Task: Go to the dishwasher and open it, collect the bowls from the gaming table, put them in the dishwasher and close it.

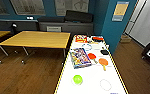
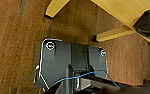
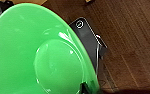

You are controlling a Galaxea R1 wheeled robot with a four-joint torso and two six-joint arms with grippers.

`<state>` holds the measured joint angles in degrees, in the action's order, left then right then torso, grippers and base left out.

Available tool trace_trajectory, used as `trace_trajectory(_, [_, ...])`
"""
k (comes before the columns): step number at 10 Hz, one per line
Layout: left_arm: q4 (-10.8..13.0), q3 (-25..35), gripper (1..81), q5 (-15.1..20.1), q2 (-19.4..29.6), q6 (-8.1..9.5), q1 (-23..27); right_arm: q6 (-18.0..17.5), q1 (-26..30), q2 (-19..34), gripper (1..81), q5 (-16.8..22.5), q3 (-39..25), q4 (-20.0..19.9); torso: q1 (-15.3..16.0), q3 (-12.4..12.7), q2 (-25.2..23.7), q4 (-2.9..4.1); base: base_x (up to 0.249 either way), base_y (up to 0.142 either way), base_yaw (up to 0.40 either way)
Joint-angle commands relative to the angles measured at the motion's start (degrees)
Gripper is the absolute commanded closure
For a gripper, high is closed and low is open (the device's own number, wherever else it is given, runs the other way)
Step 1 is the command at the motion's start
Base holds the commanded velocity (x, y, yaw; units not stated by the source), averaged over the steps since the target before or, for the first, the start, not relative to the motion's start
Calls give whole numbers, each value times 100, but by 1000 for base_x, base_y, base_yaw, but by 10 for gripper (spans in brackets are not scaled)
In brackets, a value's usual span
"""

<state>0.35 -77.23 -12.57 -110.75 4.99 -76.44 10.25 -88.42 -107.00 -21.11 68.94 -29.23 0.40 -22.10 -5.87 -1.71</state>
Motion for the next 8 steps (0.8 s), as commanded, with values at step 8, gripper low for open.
trace_trajectory(8, [-158, 1263, 10, 3674, 88, 1444, 4570, 117, 232, 237, 811, 248, 268, 172, 0, 0, 0, 0, 0, 0, 0])
